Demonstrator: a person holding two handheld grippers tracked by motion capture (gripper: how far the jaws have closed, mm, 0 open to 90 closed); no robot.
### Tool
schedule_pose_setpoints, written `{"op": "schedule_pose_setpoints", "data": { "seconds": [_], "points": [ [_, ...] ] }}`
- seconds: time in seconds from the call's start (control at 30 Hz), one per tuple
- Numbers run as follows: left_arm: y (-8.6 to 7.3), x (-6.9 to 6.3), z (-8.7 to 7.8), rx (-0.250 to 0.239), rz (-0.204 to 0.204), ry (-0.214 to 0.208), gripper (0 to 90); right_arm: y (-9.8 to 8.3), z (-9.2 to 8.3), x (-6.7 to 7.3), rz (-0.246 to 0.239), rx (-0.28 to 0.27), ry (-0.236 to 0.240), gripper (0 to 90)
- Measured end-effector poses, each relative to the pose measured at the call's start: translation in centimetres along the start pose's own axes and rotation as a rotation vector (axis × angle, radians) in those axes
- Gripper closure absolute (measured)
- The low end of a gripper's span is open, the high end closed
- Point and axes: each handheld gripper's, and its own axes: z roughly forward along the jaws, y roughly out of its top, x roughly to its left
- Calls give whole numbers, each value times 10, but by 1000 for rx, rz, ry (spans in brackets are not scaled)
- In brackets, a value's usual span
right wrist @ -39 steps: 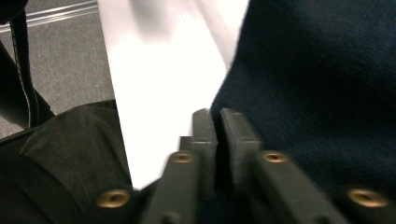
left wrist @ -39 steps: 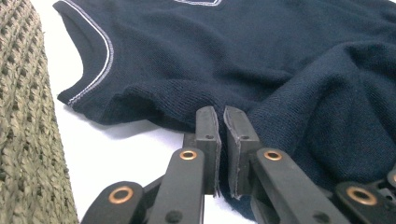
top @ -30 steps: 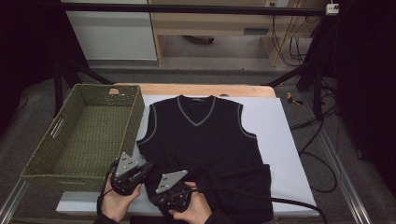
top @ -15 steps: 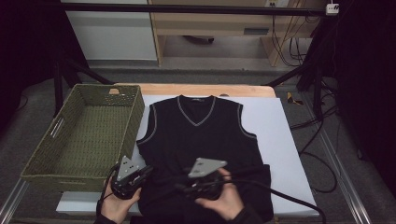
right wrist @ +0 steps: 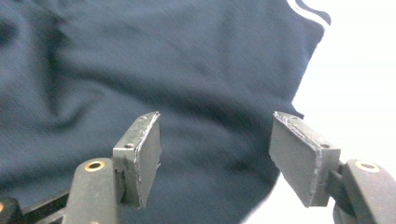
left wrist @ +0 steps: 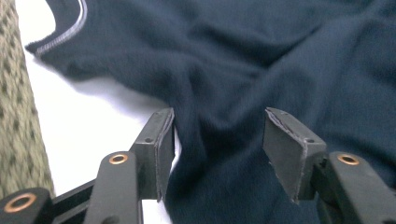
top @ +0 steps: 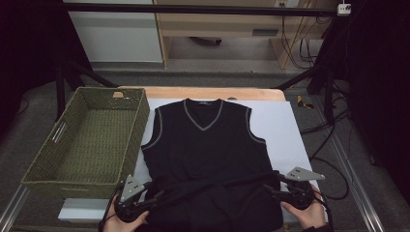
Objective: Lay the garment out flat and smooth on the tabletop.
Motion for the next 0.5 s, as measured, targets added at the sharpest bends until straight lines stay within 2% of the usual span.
{"op": "schedule_pose_setpoints", "data": {
  "seconds": [0.1,0.2,0.27,0.3,0.37,0.4,0.47,0.5],
  "points": [
    [-6,0,1,42,-9,8,441,-11,-4,-6,22,27,-26,367],
    [-9,0,3,83,-18,7,505,-18,0,-9,40,71,-26,436],
    [-11,-3,6,106,-13,6,551,-21,4,-7,42,102,-11,530],
    [-13,-5,8,125,-1,11,588,-22,5,-7,36,106,-3,564],
    [-13,-5,8,127,20,33,643,-21,5,-4,34,109,20,722],
    [-14,-4,7,129,21,40,709,-20,5,-3,35,111,39,779],
    [-14,-1,6,140,8,31,837,-20,5,0,43,119,62,835],
    [-14,0,6,142,1,19,859,-19,5,1,48,121,72,843]
  ]
}}
